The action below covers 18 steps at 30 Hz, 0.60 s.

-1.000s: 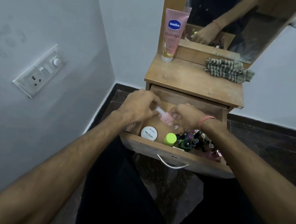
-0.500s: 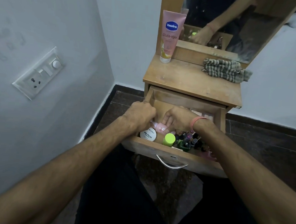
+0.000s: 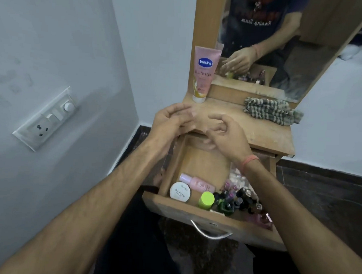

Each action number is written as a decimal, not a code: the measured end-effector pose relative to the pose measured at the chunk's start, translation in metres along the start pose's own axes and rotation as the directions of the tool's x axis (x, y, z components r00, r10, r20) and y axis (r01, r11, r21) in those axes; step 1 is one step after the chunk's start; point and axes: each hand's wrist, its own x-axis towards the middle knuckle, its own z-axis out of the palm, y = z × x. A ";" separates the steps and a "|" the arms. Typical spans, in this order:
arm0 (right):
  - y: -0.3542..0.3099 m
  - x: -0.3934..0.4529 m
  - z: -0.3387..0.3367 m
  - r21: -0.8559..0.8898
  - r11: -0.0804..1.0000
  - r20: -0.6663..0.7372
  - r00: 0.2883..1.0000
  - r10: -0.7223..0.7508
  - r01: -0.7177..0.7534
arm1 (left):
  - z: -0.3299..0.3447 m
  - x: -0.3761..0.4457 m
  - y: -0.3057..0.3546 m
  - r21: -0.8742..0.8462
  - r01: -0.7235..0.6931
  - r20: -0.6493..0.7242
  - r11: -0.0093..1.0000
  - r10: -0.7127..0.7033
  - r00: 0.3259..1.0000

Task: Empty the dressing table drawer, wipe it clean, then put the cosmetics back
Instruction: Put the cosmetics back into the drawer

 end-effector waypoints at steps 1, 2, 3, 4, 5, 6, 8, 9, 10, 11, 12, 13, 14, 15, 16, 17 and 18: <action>-0.005 0.007 0.005 0.095 0.995 -0.028 0.999 0.016 -0.013 | 0.005 0.008 0.003 -0.079 0.007 -0.016 0.997 -0.008 1.000; -0.007 0.014 0.009 0.139 0.990 -0.051 0.999 0.019 -0.012 | 0.009 0.016 0.003 -0.083 -0.001 -0.032 0.997 -0.002 0.999; -0.009 0.023 0.013 0.169 0.986 -0.066 0.998 0.019 -0.008 | 0.014 0.023 0.004 -0.058 -0.008 -0.048 0.998 0.006 0.999; -0.009 0.031 0.016 0.196 0.981 -0.074 0.997 0.018 -0.003 | 0.017 0.030 0.003 -0.023 -0.018 -0.064 1.000 0.017 0.998; -0.009 0.039 0.019 0.223 0.975 -0.075 0.997 0.014 0.003 | 0.021 0.036 0.002 0.004 -0.021 -0.088 1.000 0.022 0.996; -0.009 0.048 0.022 0.238 0.971 -0.078 0.997 0.008 0.011 | 0.025 0.045 0.001 0.029 -0.018 -0.121 0.999 0.021 0.992; -0.008 0.066 0.027 0.243 0.970 -0.099 0.995 0.023 0.001 | 0.030 0.060 0.000 0.115 0.004 -0.185 0.993 0.018 0.983; -0.008 0.075 0.028 0.252 0.968 -0.105 0.994 0.040 -0.013 | 0.031 0.068 0.001 0.182 0.020 -0.205 0.983 0.019 0.979; -0.008 0.084 0.029 0.264 0.964 -0.108 0.993 0.055 -0.025 | 0.032 0.076 0.001 0.256 0.036 -0.212 0.966 0.019 0.977; -0.007 0.094 0.031 0.278 0.960 -0.105 0.992 0.063 -0.032 | 0.033 0.083 0.002 0.314 0.044 -0.207 0.949 0.023 0.978; -0.008 0.102 0.032 0.299 0.954 -0.096 0.993 0.070 -0.039 | 0.034 0.089 0.004 0.348 0.038 -0.186 0.937 0.029 0.982; -0.009 0.110 0.034 0.330 0.943 -0.085 0.993 0.080 -0.048 | 0.035 0.095 0.004 0.350 0.022 -0.162 0.937 0.037 0.986; -0.010 0.117 0.036 0.369 0.928 -0.078 0.993 0.091 -0.056 | 0.035 0.099 0.005 0.325 0.010 -0.138 0.946 0.037 0.990; -0.012 0.121 0.038 0.400 0.914 -0.077 0.992 0.101 -0.062 | 0.036 0.103 0.003 0.292 -0.004 -0.115 0.956 0.039 0.993; -0.013 0.125 0.040 0.410 0.910 -0.088 0.990 0.110 -0.065 | 0.036 0.107 0.000 0.269 -0.018 -0.104 0.963 0.048 0.993; -0.013 0.127 0.041 0.394 0.917 -0.111 0.987 0.118 -0.065 | 0.036 0.109 -0.002 0.260 -0.031 -0.105 0.965 0.060 0.993; -0.013 0.127 0.041 0.373 0.926 -0.132 0.984 0.123 -0.066 | 0.036 0.108 -0.002 0.262 -0.041 -0.108 0.964 0.071 0.992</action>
